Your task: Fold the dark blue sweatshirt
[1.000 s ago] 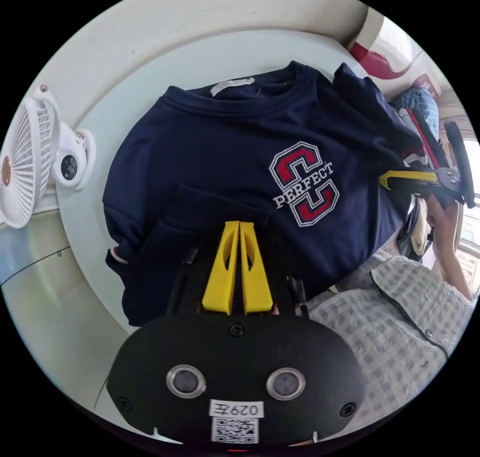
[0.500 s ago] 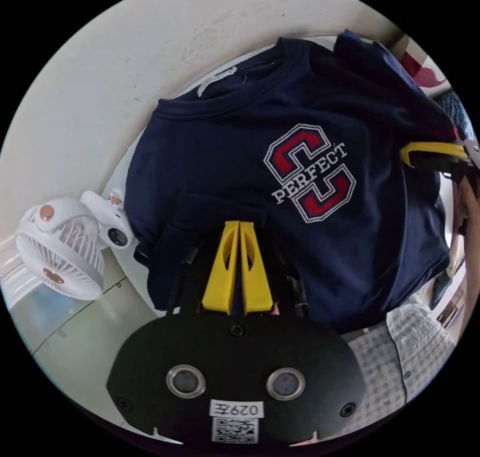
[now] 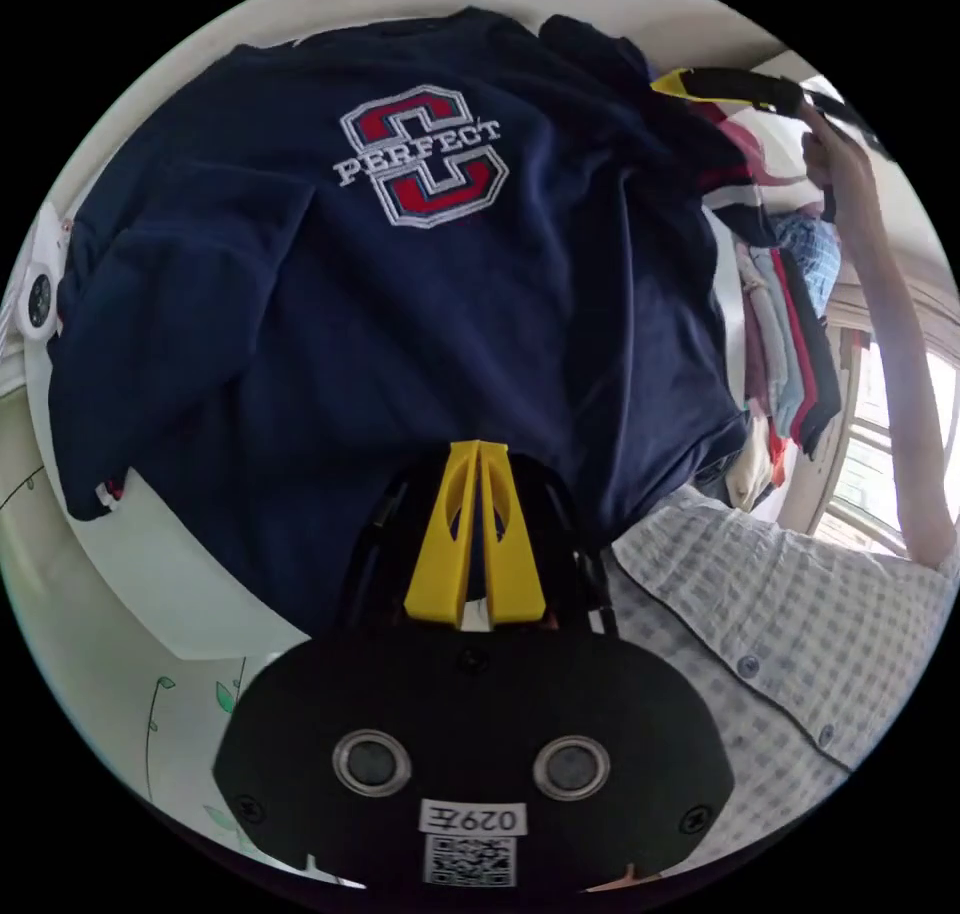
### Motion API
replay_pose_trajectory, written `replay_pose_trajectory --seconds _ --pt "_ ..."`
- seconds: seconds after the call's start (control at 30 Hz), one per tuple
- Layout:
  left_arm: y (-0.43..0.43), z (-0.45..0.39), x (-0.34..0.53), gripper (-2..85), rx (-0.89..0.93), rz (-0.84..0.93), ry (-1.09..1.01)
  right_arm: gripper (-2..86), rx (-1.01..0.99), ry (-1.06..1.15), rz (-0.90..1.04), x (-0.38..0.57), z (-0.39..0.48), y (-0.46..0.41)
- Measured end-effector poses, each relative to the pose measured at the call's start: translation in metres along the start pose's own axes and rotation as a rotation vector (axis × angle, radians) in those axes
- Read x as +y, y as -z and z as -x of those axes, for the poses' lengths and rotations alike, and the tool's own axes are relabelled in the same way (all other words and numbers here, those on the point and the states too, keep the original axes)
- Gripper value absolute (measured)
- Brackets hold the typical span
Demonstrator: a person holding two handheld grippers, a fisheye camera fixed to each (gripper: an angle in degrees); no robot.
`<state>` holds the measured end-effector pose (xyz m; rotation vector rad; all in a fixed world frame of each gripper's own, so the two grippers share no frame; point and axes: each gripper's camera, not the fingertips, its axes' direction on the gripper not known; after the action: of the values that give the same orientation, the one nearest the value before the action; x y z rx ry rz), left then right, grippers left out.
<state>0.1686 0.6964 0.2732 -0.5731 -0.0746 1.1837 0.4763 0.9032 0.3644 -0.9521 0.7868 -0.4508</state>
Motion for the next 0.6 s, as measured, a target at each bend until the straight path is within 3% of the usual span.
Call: replay_pose_trajectory --seconds 0.07,0.23,0.37,0.47,0.53,0.6 --pt "0.005 -0.008 0.004 -1.0 -0.079 -0.016 0.002 2.6 0.115 -0.010 0.032 0.003 0.005 -0.010" --pt "0.019 -0.018 0.010 -1.0 -0.148 -0.016 -0.038 0.8 0.136 -0.307 -0.397 0.094 -0.047 0.075" --pt "0.030 -0.019 0.014 -1.0 -0.162 -0.032 -0.064 0.5 0.390 -0.575 -0.498 0.174 -0.096 0.107" --pt "0.041 -0.015 0.010 -1.0 -0.138 -0.001 -0.089 0.7 0.190 -0.641 -0.242 0.203 -0.153 0.089" --pt "0.050 -0.009 0.005 -1.0 -0.099 0.044 -0.106 0.7 0.028 -0.613 -0.298 0.235 -0.160 0.082" --pt "0.066 -0.002 0.004 -1.0 -0.115 0.063 -0.082 0.7 0.004 -0.592 -0.399 0.260 -0.144 0.083"
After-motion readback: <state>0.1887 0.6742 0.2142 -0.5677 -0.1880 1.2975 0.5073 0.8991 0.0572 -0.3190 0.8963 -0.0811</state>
